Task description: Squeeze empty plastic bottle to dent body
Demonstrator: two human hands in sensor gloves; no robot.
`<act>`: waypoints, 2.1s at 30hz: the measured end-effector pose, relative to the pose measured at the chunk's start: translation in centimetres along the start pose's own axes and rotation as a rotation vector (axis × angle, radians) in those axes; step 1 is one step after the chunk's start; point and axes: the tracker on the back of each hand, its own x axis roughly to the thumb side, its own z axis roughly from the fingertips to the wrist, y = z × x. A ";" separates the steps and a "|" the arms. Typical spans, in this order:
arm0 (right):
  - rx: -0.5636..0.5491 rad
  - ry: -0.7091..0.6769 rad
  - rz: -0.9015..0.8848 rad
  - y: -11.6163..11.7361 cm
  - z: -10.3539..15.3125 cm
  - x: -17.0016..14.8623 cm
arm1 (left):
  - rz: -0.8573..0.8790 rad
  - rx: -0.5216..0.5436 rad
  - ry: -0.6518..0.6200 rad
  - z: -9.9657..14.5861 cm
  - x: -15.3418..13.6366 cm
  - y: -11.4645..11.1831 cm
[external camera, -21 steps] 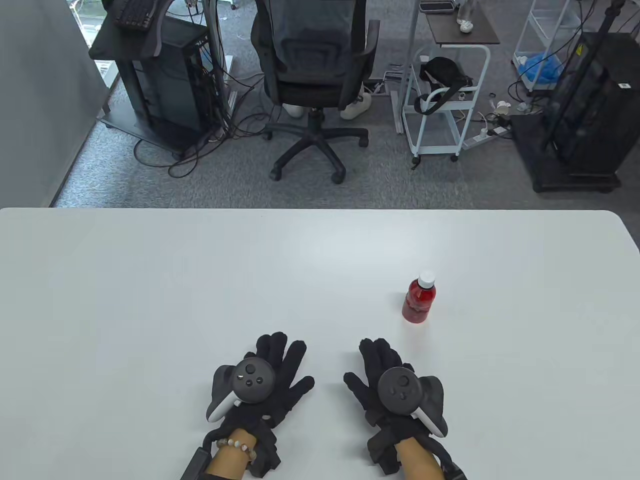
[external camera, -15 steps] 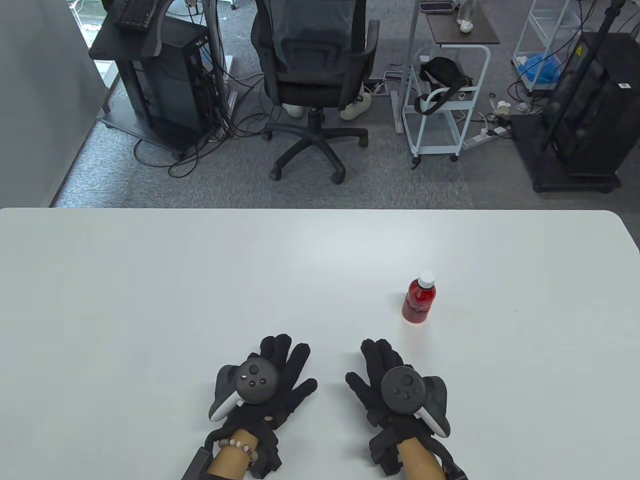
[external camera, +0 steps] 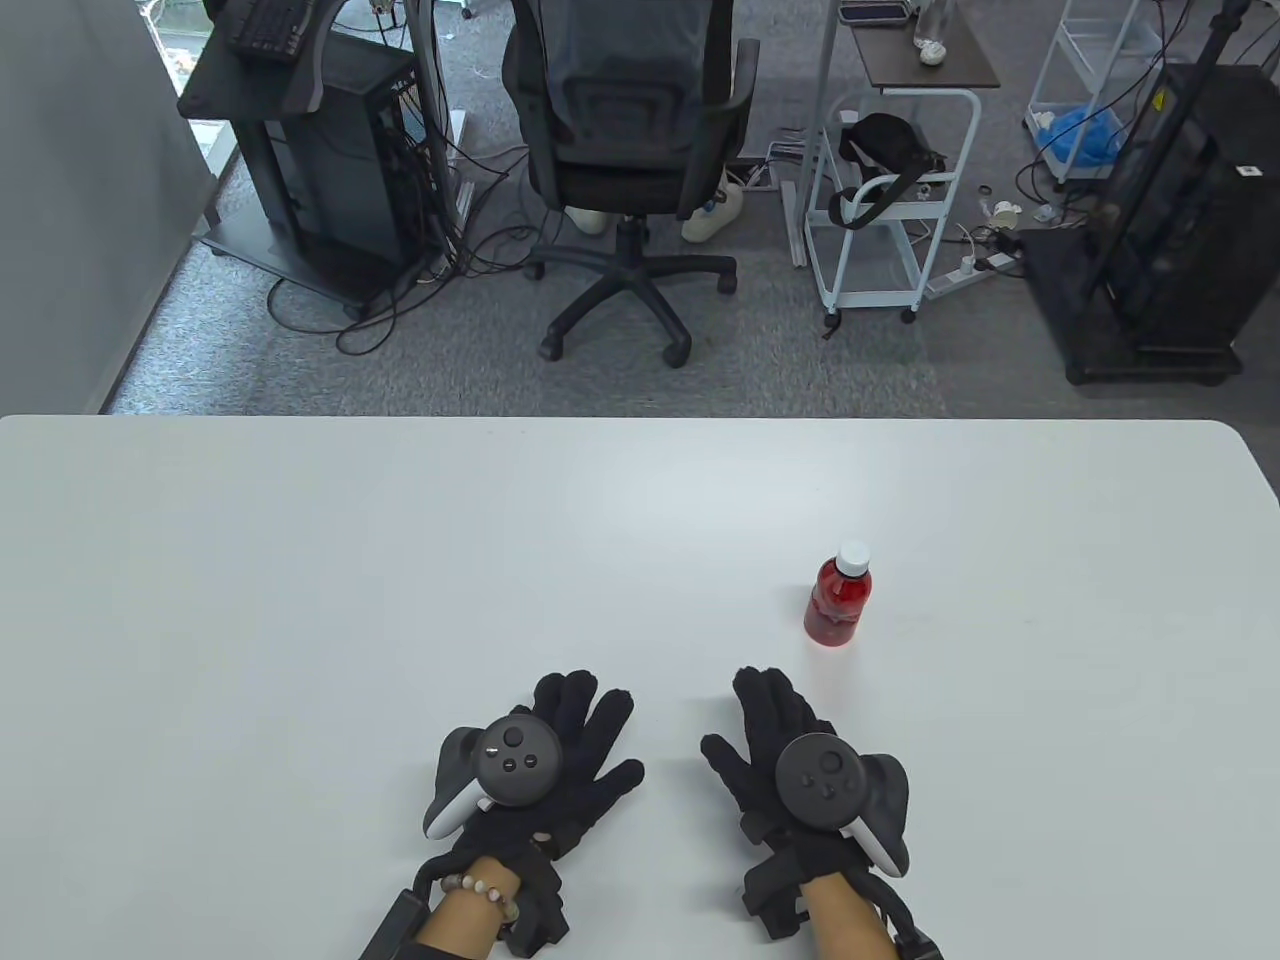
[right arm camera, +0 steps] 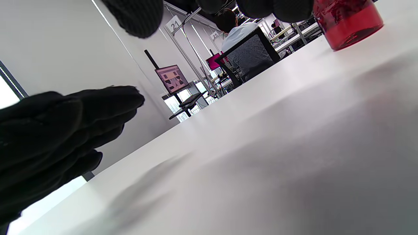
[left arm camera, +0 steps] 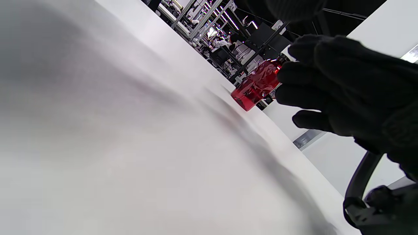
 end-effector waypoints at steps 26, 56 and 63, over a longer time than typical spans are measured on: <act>0.016 0.408 -0.142 -6.3 -6.0 -9.5 | 0.076 0.067 -0.082 0.7 0.8 0.7; -0.132 0.388 -0.237 -2.4 -13.7 -10.4 | 0.128 0.062 -0.068 0.4 0.2 0.9; -0.260 0.326 -0.502 -2.1 -12.0 -9.0 | 0.150 0.061 -0.090 0.5 0.7 0.8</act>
